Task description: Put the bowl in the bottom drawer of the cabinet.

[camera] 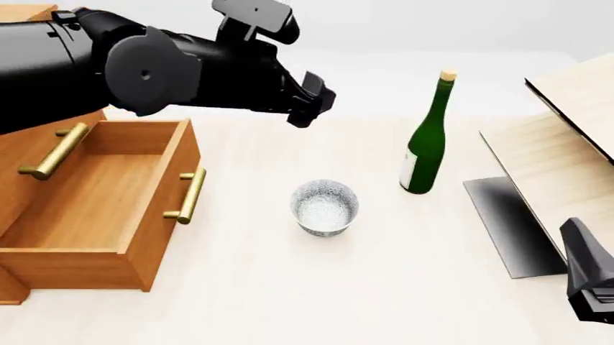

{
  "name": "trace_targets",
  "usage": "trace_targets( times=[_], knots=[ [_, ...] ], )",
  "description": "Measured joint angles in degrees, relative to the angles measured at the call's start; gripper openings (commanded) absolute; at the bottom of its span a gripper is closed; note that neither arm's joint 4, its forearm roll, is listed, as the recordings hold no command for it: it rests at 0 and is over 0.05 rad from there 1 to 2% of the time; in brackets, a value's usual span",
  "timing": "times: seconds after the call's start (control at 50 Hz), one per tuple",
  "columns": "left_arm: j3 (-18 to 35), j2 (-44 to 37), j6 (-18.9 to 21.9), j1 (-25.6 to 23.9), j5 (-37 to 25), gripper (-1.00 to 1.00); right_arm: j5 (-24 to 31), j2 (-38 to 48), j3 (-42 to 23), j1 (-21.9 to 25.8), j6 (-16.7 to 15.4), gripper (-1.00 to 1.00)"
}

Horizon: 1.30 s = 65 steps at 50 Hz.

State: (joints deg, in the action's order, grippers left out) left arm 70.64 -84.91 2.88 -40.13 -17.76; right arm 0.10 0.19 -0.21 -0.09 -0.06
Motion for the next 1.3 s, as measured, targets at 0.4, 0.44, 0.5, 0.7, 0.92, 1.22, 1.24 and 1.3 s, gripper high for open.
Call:
trace_targets(
  times=[0.4, 0.44, 0.5, 0.7, 0.92, 1.22, 1.24, 1.3],
  knots=[
    [2.94, -4.61, -1.55, -1.62, -1.60, 1.00, 0.00, 0.00, 0.00, 0.00, 0.00, 1.00],
    [3.29, -5.01, -1.67, -1.79, -1.93, 1.00, 0.00, 0.00, 0.00, 0.00, 0.00, 1.00],
    [3.92, -5.63, -1.83, -2.03, -2.52, 1.00, 0.00, 0.00, 0.00, 0.00, 0.00, 1.00],
    [5.89, -8.01, -2.26, -2.51, -4.27, 1.00, 0.00, 0.00, 0.00, 0.01, 0.00, 1.00],
    [7.79, -10.62, -2.84, -3.17, -5.58, 1.00, 0.00, 0.00, 0.00, 0.00, 0.00, 1.00],
    [10.12, -14.08, -3.86, -3.96, -6.50, 1.00, 0.00, 0.00, 0.00, 0.00, 0.01, 1.00],
    [10.25, -14.26, -3.88, -3.97, -6.58, 1.00, 0.00, 0.00, 0.00, 0.00, 0.00, 1.00],
    [10.64, -14.71, -3.93, -3.96, -6.82, 1.00, 0.00, 0.00, 0.00, 0.00, 0.00, 1.00]
  ],
)
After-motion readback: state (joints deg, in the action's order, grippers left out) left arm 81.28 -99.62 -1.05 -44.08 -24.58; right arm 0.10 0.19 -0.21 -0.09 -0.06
